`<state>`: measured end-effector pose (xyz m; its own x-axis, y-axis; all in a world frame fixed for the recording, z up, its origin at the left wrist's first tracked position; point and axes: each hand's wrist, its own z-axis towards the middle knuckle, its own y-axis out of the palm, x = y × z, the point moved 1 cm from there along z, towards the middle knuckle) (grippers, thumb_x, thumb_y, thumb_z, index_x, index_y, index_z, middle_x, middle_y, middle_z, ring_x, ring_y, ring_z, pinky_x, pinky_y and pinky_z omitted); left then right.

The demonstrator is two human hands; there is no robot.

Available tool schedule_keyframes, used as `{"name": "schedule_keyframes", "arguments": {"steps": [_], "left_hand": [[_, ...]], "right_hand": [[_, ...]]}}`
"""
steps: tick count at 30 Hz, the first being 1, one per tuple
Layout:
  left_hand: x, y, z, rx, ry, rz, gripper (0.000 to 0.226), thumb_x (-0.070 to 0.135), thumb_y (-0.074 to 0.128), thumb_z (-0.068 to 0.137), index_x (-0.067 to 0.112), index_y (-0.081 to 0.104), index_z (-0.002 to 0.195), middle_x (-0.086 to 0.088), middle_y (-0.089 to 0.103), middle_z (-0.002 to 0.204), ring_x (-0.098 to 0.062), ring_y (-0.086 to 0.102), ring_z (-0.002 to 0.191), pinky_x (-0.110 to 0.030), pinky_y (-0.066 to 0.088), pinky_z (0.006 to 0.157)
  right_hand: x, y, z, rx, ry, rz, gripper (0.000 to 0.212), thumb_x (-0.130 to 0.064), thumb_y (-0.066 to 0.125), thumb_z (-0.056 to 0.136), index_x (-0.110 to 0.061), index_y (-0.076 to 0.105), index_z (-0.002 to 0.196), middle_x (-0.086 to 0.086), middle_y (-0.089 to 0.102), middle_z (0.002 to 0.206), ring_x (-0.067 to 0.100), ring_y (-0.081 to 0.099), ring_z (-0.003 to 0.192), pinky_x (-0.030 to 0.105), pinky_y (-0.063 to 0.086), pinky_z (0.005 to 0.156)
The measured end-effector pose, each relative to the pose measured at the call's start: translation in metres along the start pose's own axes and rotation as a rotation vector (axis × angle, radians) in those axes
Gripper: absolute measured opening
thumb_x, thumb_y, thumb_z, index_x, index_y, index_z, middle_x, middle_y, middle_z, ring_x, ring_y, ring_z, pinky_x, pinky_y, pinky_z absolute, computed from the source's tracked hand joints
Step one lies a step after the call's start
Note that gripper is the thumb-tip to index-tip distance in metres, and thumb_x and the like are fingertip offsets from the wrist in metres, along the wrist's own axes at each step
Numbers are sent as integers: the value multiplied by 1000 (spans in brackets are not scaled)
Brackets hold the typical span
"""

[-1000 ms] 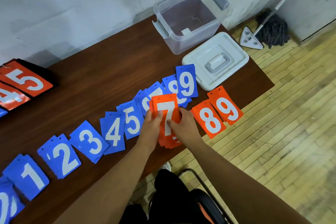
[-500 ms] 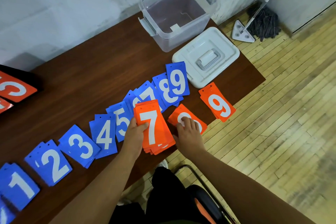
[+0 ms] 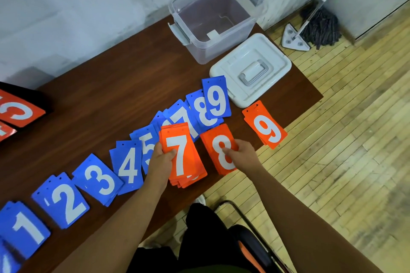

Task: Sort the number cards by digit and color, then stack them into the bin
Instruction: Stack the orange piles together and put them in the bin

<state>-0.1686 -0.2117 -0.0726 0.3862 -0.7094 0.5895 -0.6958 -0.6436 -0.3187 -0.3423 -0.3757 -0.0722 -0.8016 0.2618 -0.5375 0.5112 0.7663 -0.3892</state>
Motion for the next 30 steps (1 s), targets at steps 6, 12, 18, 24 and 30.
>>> {"name": "schedule_keyframes", "arguments": {"steps": [6,12,18,24,30], "left_hand": [[27,19,-4,-44,45,-36,46,31,54,99,27,38,142,1,54,131,-27,57,116,-51,52,94],[57,50,-21,-293,45,-282,28,29,52,101,31,50,128,-1,67,119,-22,69,101,-42,60,79],[64,66,-16,-318,104,-232,33,26,63,94,35,52,124,2,67,119,-20,68,102,-38,61,78],[62,67,-4,-244,72,-134,45,32,65,92,33,46,133,2,62,124,-22,64,109,-47,58,86],[56,69,2,-241,89,-114,41,33,64,93,34,48,130,3,62,124,-22,64,109,-45,59,84]], "right_hand": [[-22,-23,-14,-18,-51,342,34,-32,63,93,-18,59,124,0,66,122,13,66,94,31,56,79],[-45,-23,-15,99,-126,198,39,-34,57,96,-16,57,130,0,64,126,11,62,98,30,52,86],[-44,-23,-7,98,-224,28,39,-45,56,94,-19,57,123,-9,63,112,4,59,85,11,43,64],[-18,-66,32,475,-115,-283,57,-41,68,87,-14,49,134,11,47,135,27,48,122,37,44,96],[-7,-83,58,428,67,-573,88,-42,79,76,-14,31,144,17,33,144,37,31,136,51,33,111]]}}
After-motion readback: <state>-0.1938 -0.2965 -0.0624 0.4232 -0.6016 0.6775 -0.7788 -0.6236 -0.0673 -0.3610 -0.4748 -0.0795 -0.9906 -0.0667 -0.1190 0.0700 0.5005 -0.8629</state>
